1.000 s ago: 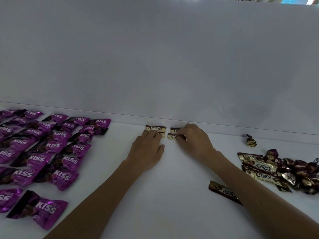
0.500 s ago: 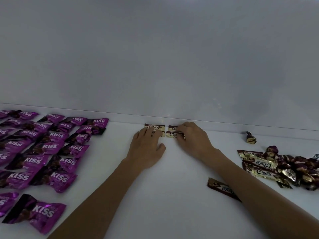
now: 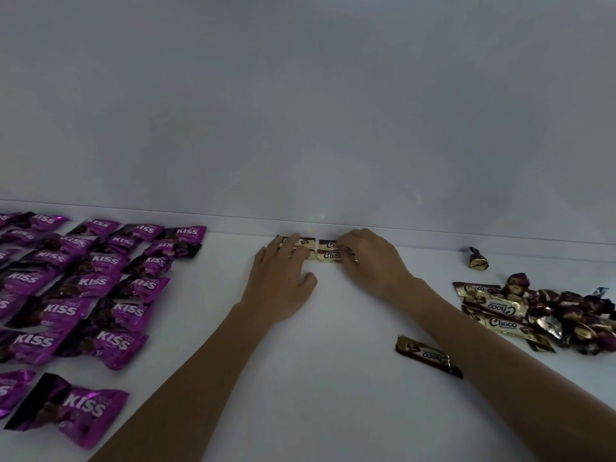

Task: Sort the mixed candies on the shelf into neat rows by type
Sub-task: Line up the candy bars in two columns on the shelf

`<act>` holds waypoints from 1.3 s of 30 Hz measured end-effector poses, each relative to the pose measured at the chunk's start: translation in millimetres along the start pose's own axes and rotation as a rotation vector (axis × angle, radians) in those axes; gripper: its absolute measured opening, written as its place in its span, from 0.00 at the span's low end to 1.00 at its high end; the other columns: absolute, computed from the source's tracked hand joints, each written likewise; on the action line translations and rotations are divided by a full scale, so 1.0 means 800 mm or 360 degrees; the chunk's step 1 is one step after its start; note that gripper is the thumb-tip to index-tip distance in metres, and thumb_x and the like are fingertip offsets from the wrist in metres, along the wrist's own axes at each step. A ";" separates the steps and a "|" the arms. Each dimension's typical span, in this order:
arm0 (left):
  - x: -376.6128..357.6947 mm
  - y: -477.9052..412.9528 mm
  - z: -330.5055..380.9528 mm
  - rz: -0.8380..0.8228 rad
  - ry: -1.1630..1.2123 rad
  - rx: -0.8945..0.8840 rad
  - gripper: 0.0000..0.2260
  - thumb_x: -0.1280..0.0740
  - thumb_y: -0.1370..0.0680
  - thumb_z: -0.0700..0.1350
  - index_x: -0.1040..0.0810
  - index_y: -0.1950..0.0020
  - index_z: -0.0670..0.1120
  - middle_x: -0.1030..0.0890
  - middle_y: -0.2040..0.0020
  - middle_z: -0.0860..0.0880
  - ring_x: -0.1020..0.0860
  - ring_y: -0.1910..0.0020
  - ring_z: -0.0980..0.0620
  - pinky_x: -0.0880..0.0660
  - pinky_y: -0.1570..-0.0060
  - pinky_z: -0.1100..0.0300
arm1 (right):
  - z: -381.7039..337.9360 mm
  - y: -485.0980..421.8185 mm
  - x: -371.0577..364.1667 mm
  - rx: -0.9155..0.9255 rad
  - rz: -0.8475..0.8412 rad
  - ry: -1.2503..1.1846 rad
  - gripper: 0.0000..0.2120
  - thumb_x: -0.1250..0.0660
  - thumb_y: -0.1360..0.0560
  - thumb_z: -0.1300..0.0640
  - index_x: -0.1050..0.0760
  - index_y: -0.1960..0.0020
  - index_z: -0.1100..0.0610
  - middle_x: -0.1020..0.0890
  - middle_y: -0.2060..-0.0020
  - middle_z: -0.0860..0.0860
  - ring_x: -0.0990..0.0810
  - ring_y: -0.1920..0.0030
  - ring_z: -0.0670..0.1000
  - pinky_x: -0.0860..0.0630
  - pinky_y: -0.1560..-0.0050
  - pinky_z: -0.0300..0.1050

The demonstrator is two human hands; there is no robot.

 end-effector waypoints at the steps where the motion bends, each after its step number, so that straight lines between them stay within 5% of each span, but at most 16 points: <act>1: 0.003 0.000 0.001 0.0018 0.0019 -0.0005 0.21 0.44 0.26 0.53 0.30 0.35 0.47 0.40 0.26 0.49 0.44 0.27 0.49 0.47 0.30 0.54 | 0.000 0.000 0.003 0.0028 0.0013 0.0009 0.12 0.43 0.23 0.60 0.24 0.43 0.59 0.20 0.47 0.55 0.26 0.45 0.56 0.29 0.50 0.49; 8: 0.036 0.013 0.044 0.0182 0.0081 -0.0158 0.21 0.42 0.29 0.53 0.24 0.41 0.43 0.29 0.32 0.46 0.33 0.33 0.44 0.37 0.37 0.51 | 0.043 0.021 0.042 -0.0076 0.0102 -0.0070 0.12 0.41 0.24 0.62 0.24 0.42 0.59 0.21 0.45 0.56 0.26 0.43 0.56 0.29 0.46 0.49; 15: 0.040 0.022 0.126 0.0267 0.0153 -0.0295 0.18 0.37 0.28 0.49 0.25 0.42 0.42 0.32 0.31 0.46 0.36 0.32 0.46 0.39 0.34 0.53 | 0.112 0.078 0.082 -0.0198 0.0094 -0.0116 0.15 0.40 0.23 0.60 0.28 0.37 0.58 0.21 0.43 0.52 0.25 0.41 0.54 0.30 0.43 0.47; 23: 0.011 0.066 0.206 0.0009 0.0318 -0.0465 0.19 0.44 0.30 0.56 0.21 0.48 0.48 0.21 0.44 0.54 0.30 0.43 0.56 0.37 0.45 0.60 | 0.181 0.156 0.129 -0.0304 0.0210 -0.0024 0.13 0.42 0.23 0.57 0.25 0.41 0.55 0.19 0.49 0.51 0.26 0.46 0.52 0.31 0.51 0.44; 28: -0.022 0.090 0.222 -0.0221 0.0314 -0.0301 0.12 0.36 0.25 0.47 0.21 0.44 0.46 0.21 0.44 0.52 0.28 0.45 0.52 0.30 0.42 0.55 | 0.176 0.187 0.119 -0.0185 0.0040 0.0034 0.13 0.38 0.24 0.52 0.23 0.43 0.55 0.19 0.48 0.52 0.29 0.43 0.54 0.33 0.46 0.48; 32: -0.024 0.100 0.228 -0.0133 0.0384 -0.0121 0.11 0.34 0.24 0.44 0.22 0.43 0.43 0.26 0.42 0.51 0.29 0.43 0.54 0.35 0.44 0.68 | 0.178 0.196 0.107 -0.0160 -0.0021 0.0096 0.14 0.38 0.25 0.51 0.23 0.42 0.55 0.22 0.46 0.52 0.31 0.41 0.55 0.35 0.42 0.50; 39: -0.010 0.115 0.239 0.0081 0.0316 0.0026 0.07 0.34 0.24 0.46 0.26 0.52 0.43 0.24 0.58 0.49 0.27 0.58 0.49 0.34 0.58 0.60 | 0.179 0.203 0.124 -0.0164 0.0284 -0.0321 0.04 0.34 0.28 0.63 0.22 0.55 0.61 0.20 0.59 0.55 0.26 0.52 0.55 0.35 0.58 0.42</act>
Point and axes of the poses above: each hand's wrist, its own y-axis away from the middle knuckle, its own x-axis out of the back of the hand, z = x × y, the point moved 9 cm from there along -y, towards the middle knuckle
